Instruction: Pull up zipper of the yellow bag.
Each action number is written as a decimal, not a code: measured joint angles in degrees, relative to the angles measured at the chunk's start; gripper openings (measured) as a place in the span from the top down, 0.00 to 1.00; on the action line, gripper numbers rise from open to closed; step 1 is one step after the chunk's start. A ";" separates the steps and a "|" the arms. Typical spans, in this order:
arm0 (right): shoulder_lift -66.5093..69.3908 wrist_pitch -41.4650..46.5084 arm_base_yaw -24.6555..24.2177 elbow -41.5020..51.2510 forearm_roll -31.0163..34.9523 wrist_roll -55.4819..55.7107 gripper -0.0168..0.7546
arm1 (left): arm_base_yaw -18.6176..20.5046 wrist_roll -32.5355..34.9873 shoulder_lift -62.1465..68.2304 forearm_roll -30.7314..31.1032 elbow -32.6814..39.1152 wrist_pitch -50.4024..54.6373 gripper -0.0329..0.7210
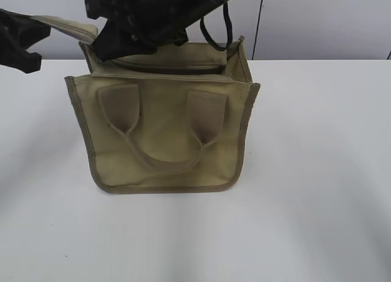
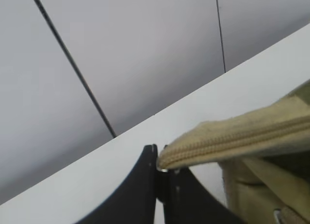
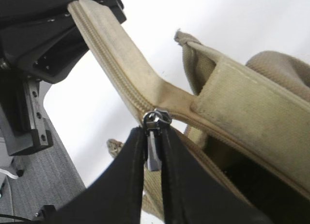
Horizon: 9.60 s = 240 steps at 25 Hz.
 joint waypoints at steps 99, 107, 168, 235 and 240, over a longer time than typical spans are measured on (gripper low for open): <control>2.45 -4.43 3.53 -0.08 -23.49 19.16 0.70 | 0.64 0.04 -6.15 -6.48 0.05 11.84 0.95; 2.53 -4.18 3.53 -0.08 -23.97 19.94 0.99 | 0.64 0.04 -6.15 -6.65 0.05 11.61 0.95; -20.49 18.06 -7.69 -0.02 -42.40 9.78 0.26 | -3.90 4.81 -13.40 -28.89 0.00 48.55 0.14; -107.15 20.87 -8.10 69.93 -48.52 17.84 0.24 | -7.78 33.94 -71.17 -58.84 11.49 87.85 0.29; -110.18 20.87 -16.96 69.93 -48.52 17.84 0.24 | -1.82 33.94 -72.54 -58.84 11.49 87.79 0.29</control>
